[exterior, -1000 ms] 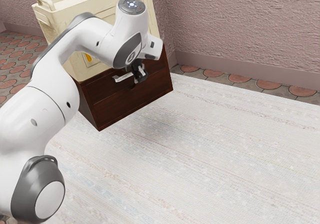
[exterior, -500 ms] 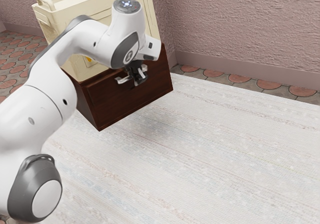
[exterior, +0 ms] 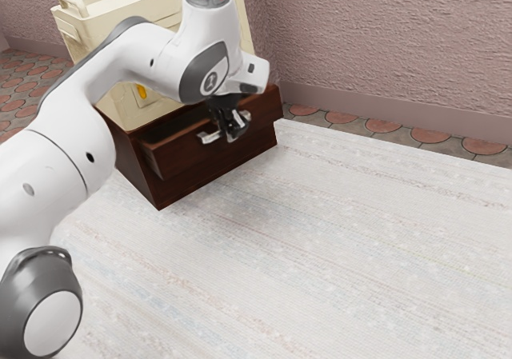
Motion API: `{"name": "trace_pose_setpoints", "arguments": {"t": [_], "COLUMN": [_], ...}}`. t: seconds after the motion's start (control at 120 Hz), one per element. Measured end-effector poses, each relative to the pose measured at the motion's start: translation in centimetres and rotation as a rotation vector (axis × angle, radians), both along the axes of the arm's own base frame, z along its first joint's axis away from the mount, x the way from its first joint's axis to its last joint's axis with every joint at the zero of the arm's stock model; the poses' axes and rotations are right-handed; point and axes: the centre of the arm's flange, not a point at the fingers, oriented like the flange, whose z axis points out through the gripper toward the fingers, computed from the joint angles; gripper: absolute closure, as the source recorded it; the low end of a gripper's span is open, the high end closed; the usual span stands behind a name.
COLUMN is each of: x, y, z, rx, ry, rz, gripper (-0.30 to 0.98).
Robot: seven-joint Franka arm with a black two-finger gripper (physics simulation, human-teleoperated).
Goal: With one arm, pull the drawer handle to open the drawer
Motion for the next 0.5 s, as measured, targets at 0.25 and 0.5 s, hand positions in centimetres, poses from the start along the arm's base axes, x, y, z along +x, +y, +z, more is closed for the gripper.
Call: {"name": "trace_pose_setpoints", "arguments": {"t": [0.25,0.5], "x": [-0.4,-0.8], "y": [-2.9,-5.0], "z": [0.0,-0.3], "rx": [-0.04,-0.059], "ry": [0.008,0.018], "rz": [-0.017,-0.022], "gripper": [0.55,0.55]}}
